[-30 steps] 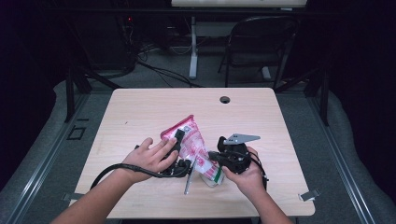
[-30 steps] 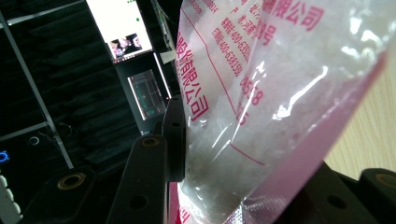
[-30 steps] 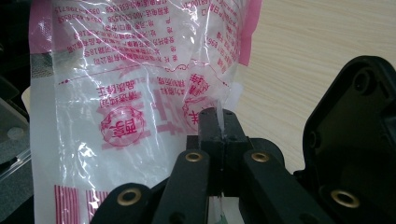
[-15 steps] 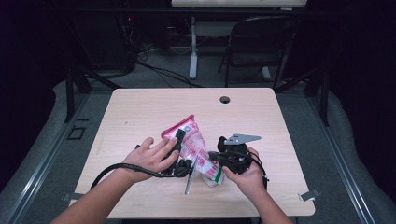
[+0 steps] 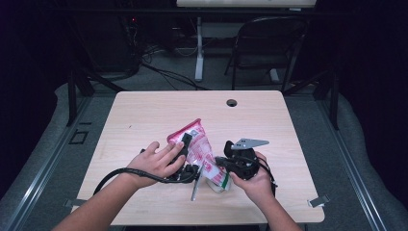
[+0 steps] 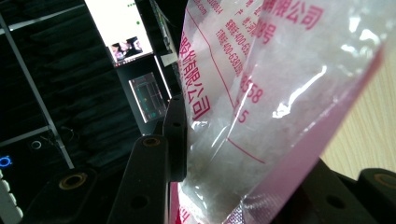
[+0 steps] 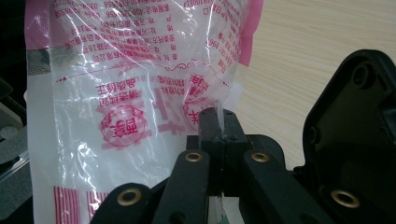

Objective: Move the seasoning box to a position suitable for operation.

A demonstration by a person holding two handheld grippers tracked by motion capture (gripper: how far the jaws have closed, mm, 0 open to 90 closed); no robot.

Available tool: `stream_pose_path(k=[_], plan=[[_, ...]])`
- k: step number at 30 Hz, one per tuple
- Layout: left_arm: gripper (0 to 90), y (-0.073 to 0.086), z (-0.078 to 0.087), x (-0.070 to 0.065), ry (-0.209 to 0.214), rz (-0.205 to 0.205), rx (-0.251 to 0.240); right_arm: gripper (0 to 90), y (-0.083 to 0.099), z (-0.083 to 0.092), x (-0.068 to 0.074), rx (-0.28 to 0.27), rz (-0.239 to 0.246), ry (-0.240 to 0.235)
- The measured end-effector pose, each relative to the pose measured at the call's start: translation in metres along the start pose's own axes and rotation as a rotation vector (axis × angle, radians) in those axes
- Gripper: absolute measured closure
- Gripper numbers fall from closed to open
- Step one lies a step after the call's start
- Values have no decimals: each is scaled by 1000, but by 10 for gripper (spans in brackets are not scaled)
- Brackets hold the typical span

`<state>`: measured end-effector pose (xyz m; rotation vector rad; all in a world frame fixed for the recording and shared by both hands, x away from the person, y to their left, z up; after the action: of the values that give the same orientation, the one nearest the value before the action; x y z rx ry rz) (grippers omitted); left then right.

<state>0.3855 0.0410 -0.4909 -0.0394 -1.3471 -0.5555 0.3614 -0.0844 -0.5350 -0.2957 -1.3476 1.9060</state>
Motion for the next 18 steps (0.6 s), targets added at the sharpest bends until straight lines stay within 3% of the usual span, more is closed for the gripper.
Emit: stream_pose_path(k=[10, 18], plan=[[686, -1, 1, 2, 11, -12, 5, 900, 0, 1, 0, -1, 1, -2], [690, -2, 1, 4, -4, -13, -5, 900, 0, 1, 1, 0, 2, -3]])
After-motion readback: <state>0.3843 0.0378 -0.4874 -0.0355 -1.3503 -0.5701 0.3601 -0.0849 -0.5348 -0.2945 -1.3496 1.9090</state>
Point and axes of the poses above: each handheld gripper's, and its own axes: z roughly backward along the jaws, y roughly out of its underside, x roughly to its left, the point moved 10 cm from there along -z, roughly forward along the jaws, and after that the axes turned 11 degrees about -x, right-handed, at the moved point
